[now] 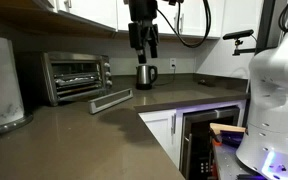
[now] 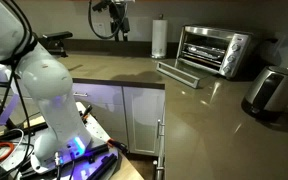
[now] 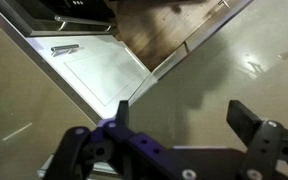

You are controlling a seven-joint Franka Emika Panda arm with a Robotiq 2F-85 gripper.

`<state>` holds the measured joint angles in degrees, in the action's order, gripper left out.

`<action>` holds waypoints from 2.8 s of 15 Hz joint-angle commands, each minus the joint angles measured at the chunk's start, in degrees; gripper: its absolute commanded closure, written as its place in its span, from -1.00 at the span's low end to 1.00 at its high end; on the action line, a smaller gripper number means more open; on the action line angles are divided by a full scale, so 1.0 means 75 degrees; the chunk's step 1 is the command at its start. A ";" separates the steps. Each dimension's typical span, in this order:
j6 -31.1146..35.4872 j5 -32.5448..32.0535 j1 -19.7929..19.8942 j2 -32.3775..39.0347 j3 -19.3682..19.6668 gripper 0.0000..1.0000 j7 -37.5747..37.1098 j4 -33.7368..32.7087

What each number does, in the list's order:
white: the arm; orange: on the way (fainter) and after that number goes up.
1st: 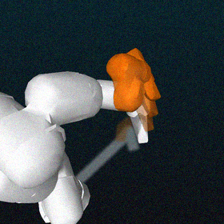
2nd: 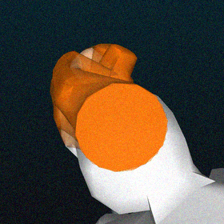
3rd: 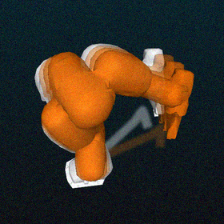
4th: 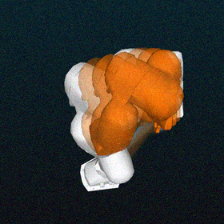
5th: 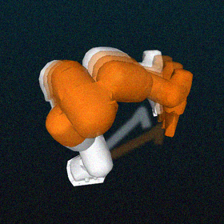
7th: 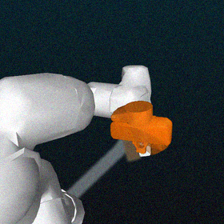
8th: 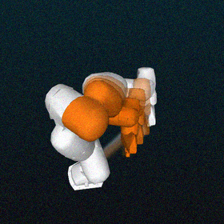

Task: Close the toaster oven door

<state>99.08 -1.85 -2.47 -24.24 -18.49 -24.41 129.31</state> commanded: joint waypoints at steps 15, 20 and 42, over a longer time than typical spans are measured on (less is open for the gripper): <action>0.1186 -0.1352 -0.0164 0.1515 0.0057 -1.00 -0.0171 -0.0601; 0.1448 -0.2169 -0.0269 0.2458 0.0253 -0.83 -0.0194 -0.1345; 0.1571 -0.3028 -0.1254 0.4797 0.1233 0.87 0.0080 -0.3801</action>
<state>110.11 -23.35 -10.64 10.02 -10.39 -24.38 102.69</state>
